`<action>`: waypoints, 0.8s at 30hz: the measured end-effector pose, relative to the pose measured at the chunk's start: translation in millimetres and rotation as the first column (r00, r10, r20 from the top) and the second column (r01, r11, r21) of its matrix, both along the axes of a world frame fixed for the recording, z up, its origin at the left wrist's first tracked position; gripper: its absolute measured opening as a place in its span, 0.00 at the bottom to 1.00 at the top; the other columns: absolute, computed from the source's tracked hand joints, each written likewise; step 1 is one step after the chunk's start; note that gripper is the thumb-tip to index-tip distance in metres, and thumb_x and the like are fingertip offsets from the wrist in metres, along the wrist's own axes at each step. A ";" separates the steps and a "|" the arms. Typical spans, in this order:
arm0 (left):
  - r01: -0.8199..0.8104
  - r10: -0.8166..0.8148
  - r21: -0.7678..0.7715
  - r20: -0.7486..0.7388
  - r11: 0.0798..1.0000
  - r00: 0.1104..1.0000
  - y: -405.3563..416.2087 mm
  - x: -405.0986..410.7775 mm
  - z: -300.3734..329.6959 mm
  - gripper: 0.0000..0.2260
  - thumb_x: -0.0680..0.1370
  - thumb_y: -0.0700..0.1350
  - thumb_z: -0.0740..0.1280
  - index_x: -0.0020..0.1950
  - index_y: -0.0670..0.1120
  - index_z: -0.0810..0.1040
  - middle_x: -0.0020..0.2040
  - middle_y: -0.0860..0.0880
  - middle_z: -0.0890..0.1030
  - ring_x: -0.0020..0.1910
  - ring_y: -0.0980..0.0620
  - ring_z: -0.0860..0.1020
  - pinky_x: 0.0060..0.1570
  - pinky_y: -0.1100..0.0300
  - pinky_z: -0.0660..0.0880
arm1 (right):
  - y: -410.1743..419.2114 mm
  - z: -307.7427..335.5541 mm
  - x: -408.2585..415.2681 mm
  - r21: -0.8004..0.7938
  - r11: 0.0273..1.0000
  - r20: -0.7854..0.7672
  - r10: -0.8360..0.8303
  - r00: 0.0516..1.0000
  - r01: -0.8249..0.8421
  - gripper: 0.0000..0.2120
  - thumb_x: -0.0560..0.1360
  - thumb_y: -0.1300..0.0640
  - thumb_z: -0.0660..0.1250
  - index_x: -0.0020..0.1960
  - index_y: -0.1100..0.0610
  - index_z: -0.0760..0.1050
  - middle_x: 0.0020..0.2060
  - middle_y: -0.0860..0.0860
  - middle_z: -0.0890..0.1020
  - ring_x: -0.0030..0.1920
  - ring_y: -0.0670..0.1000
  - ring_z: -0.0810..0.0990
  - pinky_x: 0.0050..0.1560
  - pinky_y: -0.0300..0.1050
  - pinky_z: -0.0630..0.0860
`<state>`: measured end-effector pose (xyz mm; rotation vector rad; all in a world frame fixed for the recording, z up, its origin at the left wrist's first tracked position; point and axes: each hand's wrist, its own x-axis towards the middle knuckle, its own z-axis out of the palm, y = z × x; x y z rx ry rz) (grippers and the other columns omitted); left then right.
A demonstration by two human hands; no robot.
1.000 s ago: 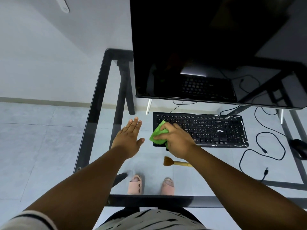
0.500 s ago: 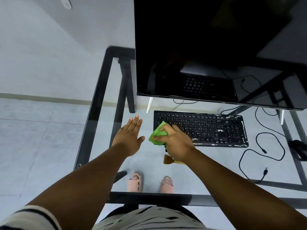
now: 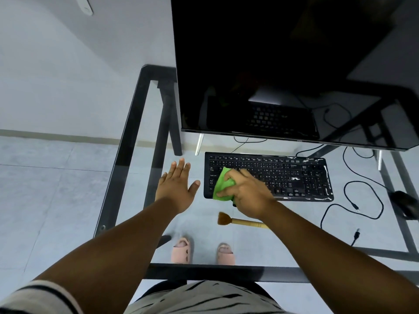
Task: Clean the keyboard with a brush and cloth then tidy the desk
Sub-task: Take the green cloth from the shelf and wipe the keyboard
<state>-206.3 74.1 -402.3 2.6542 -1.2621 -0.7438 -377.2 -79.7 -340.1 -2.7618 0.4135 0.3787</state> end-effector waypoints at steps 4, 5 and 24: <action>-0.053 0.053 -0.002 0.004 0.999 0.999 -3.5 -12.5 0.8 0.36 0.78 0.67 0.49 0.80 0.49 0.43 0.79 0.51 0.40 0.78 0.50 0.40 0.75 0.49 0.45 | 1.2 -8.5 -2.5 0.003 0.999 0.011 0.038 0.999 -0.038 0.28 0.74 0.67 0.61 0.62 0.36 0.77 0.61 0.44 0.69 0.55 0.51 0.66 0.37 0.43 0.64; -0.061 0.061 0.000 0.016 0.998 0.998 -3.4 -15.2 0.3 0.36 0.78 0.67 0.50 0.80 0.49 0.44 0.79 0.51 0.41 0.78 0.51 0.40 0.75 0.49 0.45 | -3.1 -9.1 -7.1 0.005 1.000 0.004 0.029 1.000 -0.029 0.28 0.74 0.67 0.61 0.61 0.36 0.77 0.61 0.43 0.69 0.55 0.50 0.66 0.37 0.43 0.64; -0.018 0.030 -0.121 0.104 0.993 0.994 -14.7 -50.8 0.5 0.26 0.83 0.48 0.49 0.79 0.50 0.43 0.80 0.53 0.43 0.78 0.52 0.42 0.76 0.52 0.45 | -43.9 -11.4 -63.3 0.008 0.992 0.022 -0.122 0.992 0.122 0.27 0.74 0.66 0.61 0.57 0.35 0.80 0.58 0.42 0.71 0.54 0.50 0.68 0.41 0.48 0.77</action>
